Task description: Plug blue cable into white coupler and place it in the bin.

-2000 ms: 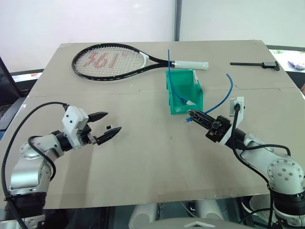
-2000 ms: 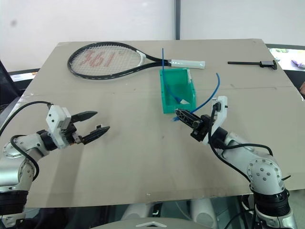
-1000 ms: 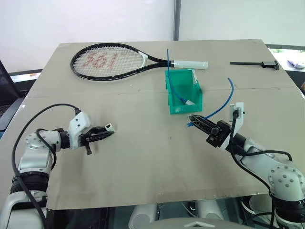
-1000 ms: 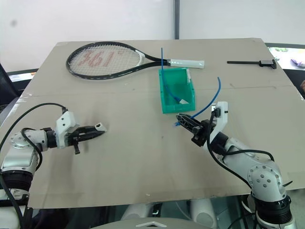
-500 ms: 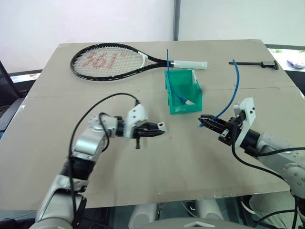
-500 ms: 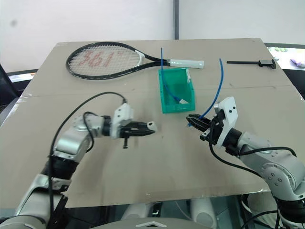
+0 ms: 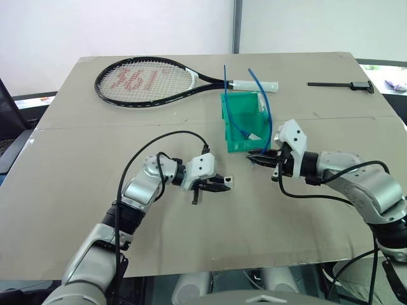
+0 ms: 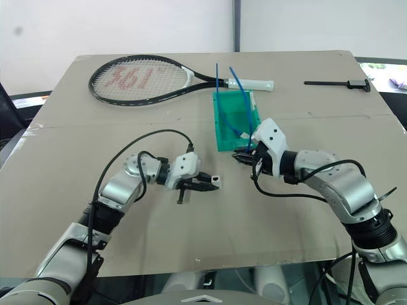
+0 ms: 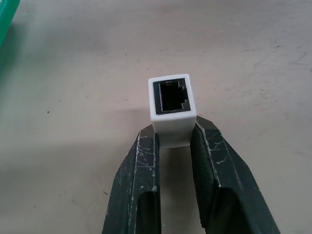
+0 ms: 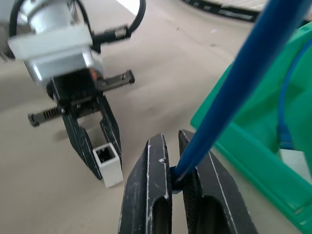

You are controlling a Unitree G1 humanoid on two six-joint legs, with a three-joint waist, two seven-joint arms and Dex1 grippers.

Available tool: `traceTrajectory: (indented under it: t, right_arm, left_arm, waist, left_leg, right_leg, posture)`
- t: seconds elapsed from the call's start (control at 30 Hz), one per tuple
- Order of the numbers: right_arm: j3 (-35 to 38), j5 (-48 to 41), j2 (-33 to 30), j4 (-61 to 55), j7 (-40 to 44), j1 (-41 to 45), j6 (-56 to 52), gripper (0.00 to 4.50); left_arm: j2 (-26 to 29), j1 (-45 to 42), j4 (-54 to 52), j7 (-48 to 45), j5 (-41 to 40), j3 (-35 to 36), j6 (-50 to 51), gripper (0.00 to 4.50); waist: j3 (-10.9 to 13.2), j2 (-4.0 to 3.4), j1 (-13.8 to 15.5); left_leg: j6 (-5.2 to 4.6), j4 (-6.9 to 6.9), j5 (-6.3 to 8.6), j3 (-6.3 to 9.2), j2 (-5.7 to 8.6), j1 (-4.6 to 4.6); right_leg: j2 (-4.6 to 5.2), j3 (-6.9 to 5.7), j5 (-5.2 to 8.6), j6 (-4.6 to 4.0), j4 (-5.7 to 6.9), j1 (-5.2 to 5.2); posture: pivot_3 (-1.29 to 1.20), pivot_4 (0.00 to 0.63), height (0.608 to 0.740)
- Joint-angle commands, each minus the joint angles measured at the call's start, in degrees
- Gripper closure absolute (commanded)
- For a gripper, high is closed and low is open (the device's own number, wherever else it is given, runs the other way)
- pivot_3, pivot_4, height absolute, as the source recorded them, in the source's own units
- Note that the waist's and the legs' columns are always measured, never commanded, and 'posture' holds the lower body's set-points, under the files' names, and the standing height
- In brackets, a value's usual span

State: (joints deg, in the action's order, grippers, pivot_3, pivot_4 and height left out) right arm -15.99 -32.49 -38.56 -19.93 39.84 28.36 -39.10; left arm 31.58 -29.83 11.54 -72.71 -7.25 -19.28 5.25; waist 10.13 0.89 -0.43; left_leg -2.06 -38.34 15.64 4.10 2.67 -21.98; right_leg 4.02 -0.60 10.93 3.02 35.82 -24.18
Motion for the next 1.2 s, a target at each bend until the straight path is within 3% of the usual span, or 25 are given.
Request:
traceTrajectory:
  t: [0.03,0.57,1.2]
  right_arm:
    - [-1.7,1.5,1.5,0.0,5.0,2.8,1.1,4.50]
    - [-9.1,14.4,8.5,10.3,13.2,7.3,8.7,4.50]
    - [-14.3,25.5,7.1,15.3,23.5,10.1,13.5,4.50]
  left_arm:
    - [0.0,0.4,-1.1,2.0,2.0,-0.1,0.3,4.22]
    - [-0.7,-0.8,0.2,3.1,4.0,-0.4,-1.8,4.22]
    - [-1.5,-0.9,1.9,3.8,4.3,-0.3,-3.3,4.22]
  waist:
    - [0.0,0.00,0.0]
    - [0.0,0.00,0.0]
    - [-0.2,-0.03,0.0]
  left_leg:
    - [0.00,0.00,0.00,0.00,0.00,0.00]
    - [0.03,-0.06,-0.02,0.09,0.09,0.05]
    - [0.03,-0.07,-0.02,0.17,0.09,0.29]
  right_leg:
    - [0.00,0.00,0.00,0.00,0.00,0.00]
    - [0.00,-0.02,-0.02,0.00,0.08,0.03]
    - [-0.01,-0.07,-0.02,0.00,0.11,0.28]
  posture:
    - [0.00,0.150,0.740]
    - [0.00,0.150,0.740]
    - [0.00,0.150,0.740]
